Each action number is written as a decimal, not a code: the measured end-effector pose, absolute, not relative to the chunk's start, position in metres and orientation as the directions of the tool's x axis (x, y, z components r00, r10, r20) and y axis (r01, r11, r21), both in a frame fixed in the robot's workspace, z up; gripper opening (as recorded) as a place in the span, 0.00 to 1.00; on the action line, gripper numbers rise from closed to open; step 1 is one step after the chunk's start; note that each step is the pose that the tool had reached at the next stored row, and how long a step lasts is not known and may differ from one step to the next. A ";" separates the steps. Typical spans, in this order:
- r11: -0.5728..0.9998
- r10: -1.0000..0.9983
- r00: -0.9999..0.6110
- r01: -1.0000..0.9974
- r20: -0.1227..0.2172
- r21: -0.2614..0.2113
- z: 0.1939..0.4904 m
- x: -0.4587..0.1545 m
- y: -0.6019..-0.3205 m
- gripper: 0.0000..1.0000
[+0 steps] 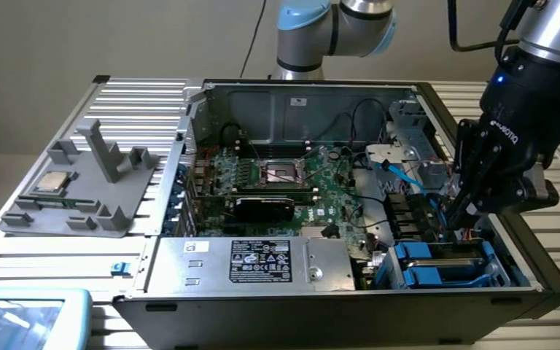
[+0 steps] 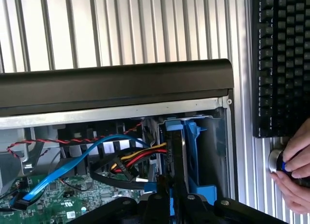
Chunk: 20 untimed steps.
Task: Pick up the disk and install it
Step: 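Insert the second disk wire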
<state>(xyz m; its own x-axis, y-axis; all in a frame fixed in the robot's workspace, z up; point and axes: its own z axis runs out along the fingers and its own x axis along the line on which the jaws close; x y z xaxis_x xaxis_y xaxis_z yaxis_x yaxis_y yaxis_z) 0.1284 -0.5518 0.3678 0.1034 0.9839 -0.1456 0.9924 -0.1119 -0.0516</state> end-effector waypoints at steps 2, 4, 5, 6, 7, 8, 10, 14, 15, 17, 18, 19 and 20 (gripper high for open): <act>-0.113 0.984 0.104 0.992 -0.146 -0.052 0.368 0.128 -0.552 0.16; -0.114 0.984 0.105 0.992 -0.146 -0.051 0.368 0.126 -0.553 0.16; -0.114 0.984 0.105 0.992 -0.145 -0.051 0.368 0.125 -0.553 0.16; -0.114 0.984 0.105 0.992 -0.146 -0.050 0.368 0.124 -0.553 0.16; -0.114 0.984 0.106 0.992 -0.146 -0.050 0.368 0.123 -0.554 0.16; -0.114 0.984 0.106 0.992 -0.146 -0.050 0.368 0.123 -0.555 0.16; -0.114 0.984 0.105 0.992 -0.142 -0.050 0.366 0.123 -0.560 0.16; -0.113 0.985 0.106 0.992 -0.133 -0.051 0.361 0.124 -0.566 0.16; -0.113 0.986 0.105 0.992 -0.131 -0.051 0.360 0.124 -0.566 0.16; -0.112 0.986 0.104 0.992 -0.127 -0.052 0.357 0.124 -0.566 0.16; -0.111 0.987 0.104 0.992 -0.126 -0.052 0.356 0.124 -0.566 0.16; -0.110 0.987 0.103 0.993 -0.125 -0.051 0.354 0.124 -0.566 0.16; -0.109 0.987 0.102 0.993 -0.124 -0.051 0.353 0.124 -0.566 0.16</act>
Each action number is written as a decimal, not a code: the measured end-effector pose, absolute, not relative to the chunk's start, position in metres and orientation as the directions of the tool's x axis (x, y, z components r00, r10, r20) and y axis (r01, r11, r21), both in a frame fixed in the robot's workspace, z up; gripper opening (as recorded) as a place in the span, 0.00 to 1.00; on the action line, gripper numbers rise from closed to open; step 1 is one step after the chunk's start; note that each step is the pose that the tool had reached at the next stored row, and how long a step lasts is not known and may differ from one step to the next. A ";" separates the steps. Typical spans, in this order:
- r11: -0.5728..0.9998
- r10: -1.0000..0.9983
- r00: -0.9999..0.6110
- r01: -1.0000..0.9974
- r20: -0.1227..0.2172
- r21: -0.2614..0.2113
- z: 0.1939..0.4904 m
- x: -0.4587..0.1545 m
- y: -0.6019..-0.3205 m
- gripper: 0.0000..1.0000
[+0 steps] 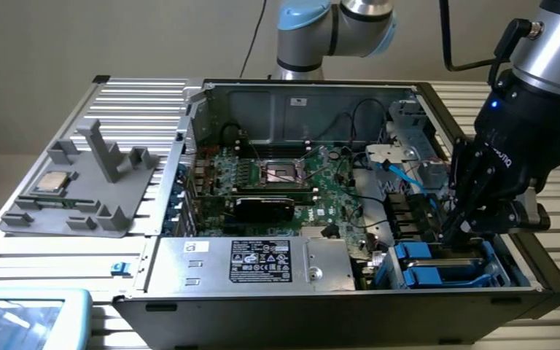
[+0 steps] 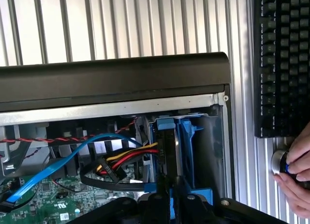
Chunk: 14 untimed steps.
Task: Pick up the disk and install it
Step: 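Insert the second disk wire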
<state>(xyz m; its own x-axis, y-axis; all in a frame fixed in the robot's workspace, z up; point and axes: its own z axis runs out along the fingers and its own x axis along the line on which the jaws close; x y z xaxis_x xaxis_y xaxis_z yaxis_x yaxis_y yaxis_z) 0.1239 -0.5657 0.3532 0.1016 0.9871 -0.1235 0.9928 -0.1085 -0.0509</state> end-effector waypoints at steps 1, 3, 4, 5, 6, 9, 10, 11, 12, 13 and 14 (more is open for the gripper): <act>-0.106 0.987 0.099 0.993 -0.123 -0.050 0.352 0.124 -0.566 0.16; -0.103 0.988 0.097 0.994 -0.123 -0.048 0.352 0.124 -0.566 0.16; -0.103 0.988 0.097 0.994 -0.123 -0.048 0.352 0.124 -0.566 0.16; -0.103 0.988 0.097 0.994 -0.122 -0.048 0.352 0.124 -0.566 0.16; -0.103 0.988 0.097 0.994 -0.122 -0.048 0.352 0.124 -0.566 0.16; -0.103 0.988 0.097 0.994 -0.122 -0.048 0.352 0.124 -0.566 0.16; -0.103 0.988 0.097 0.994 -0.122 -0.048 0.352 0.124 -0.566 0.16; -0.103 0.988 0.097 0.994 -0.122 -0.048 0.352 0.124 -0.566 0.16; -0.103 0.988 0.097 0.994 -0.123 -0.048 0.352 0.124 -0.566 0.16; -0.103 0.988 0.097 0.994 -0.122 -0.048 0.352 0.124 -0.566 0.16; -0.103 0.988 0.097 0.994 -0.122 -0.048 0.352 0.124 -0.566 0.16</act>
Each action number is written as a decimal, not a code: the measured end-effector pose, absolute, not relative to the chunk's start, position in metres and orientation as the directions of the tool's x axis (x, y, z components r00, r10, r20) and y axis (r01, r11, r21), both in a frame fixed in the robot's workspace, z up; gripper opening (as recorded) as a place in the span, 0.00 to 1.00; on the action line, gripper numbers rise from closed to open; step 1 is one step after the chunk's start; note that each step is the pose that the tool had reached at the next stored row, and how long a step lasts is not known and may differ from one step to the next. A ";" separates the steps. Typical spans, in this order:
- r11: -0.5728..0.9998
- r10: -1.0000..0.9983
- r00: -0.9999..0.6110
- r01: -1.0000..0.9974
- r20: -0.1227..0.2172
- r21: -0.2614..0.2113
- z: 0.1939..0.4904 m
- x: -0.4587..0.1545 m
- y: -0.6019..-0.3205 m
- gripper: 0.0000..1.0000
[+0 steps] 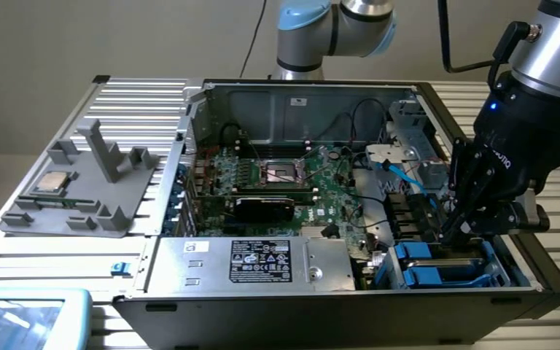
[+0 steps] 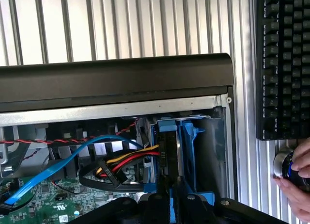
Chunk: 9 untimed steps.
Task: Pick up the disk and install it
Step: 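Insert the second disk wire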
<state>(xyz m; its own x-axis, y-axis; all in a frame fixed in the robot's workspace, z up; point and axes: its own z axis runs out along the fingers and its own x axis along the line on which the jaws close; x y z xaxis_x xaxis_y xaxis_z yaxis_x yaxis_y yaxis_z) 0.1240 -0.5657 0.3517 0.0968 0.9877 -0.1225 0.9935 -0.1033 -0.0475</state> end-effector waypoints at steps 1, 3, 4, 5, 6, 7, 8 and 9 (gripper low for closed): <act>-0.103 0.988 0.097 0.994 -0.122 -0.048 0.352 0.124 -0.566 0.16; -0.102 0.988 0.095 0.994 -0.122 -0.048 0.352 0.124 -0.566 0.16; -0.098 0.988 0.092 0.994 -0.122 -0.047 0.352 0.124 -0.566 0.16; -0.093 0.989 0.087 0.995 -0.122 -0.047 0.352 0.124 -0.566 0.16; -0.084 0.989 0.077 0.995 -0.122 -0.045 0.352 0.124 -0.566 0.16; -0.075 0.990 0.069 0.996 -0.122 -0.044 0.352 0.124 -0.566 0.16; -0.070 0.990 0.064 0.997 -0.122 -0.043 0.352 0.124 -0.566 0.16; -0.063 0.991 0.058 0.997 -0.122 -0.042 0.352 0.124 -0.566 0.16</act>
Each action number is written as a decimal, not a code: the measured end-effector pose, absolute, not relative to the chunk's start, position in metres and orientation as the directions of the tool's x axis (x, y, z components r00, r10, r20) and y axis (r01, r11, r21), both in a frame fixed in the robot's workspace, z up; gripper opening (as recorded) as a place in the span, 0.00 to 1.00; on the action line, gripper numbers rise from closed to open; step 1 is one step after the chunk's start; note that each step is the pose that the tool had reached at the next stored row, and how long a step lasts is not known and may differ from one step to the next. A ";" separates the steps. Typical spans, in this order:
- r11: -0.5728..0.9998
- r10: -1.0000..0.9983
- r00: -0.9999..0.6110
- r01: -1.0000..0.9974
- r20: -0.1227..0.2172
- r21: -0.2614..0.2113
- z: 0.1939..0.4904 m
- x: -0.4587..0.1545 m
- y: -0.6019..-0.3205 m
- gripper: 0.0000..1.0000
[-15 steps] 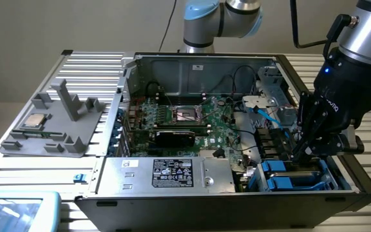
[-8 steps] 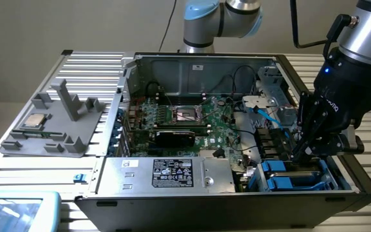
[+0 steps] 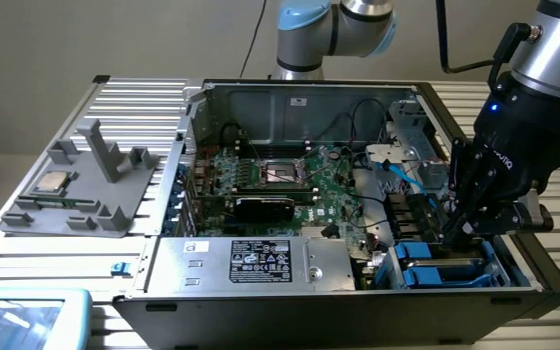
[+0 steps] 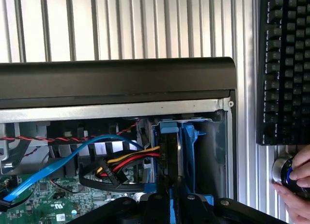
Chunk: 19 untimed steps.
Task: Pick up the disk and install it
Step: 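Insert the second disk wire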
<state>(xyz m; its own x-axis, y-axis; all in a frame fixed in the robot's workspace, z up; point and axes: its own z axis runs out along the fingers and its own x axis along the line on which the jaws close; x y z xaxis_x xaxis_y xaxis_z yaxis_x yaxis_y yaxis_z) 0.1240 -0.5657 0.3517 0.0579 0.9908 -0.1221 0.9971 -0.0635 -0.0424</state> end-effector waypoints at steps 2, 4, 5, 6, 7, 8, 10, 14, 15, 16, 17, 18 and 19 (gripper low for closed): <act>-0.049 0.992 0.044 0.998 -0.122 -0.039 0.352 0.124 -0.566 0.16; -0.043 0.992 0.039 0.998 -0.123 -0.038 0.352 0.124 -0.566 0.16; -0.043 0.992 0.039 0.998 -0.123 -0.038 0.352 0.124 -0.566 0.16; -0.043 0.992 0.039 0.998 -0.123 -0.038 0.352 0.124 -0.566 0.16; -0.043 0.992 0.038 0.998 -0.123 -0.037 0.352 0.124 -0.566 0.16; -0.043 0.992 0.039 0.998 -0.122 -0.037 0.352 0.124 -0.565 0.16; -0.044 0.992 0.039 0.999 -0.122 -0.033 0.352 0.123 -0.565 0.16; -0.043 0.992 0.041 0.999 -0.122 -0.021 0.350 0.123 -0.565 0.16; -0.043 0.992 0.041 0.999 -0.122 -0.019 0.349 0.123 -0.565 0.16; -0.044 0.992 0.041 0.999 -0.122 -0.018 0.348 0.122 -0.565 0.16; -0.043 0.992 0.041 0.999 -0.122 -0.017 0.347 0.122 -0.565 0.16; -0.044 0.992 0.041 0.999 -0.122 -0.016 0.347 0.122 -0.565 0.16; -0.043 0.992 0.041 0.999 -0.122 -0.016 0.347 0.122 -0.565 0.16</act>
<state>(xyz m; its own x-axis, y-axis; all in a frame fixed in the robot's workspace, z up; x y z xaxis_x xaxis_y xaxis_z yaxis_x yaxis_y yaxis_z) 0.1220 -0.5653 0.3469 0.0411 0.9917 -0.1219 0.9989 -0.0434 -0.0164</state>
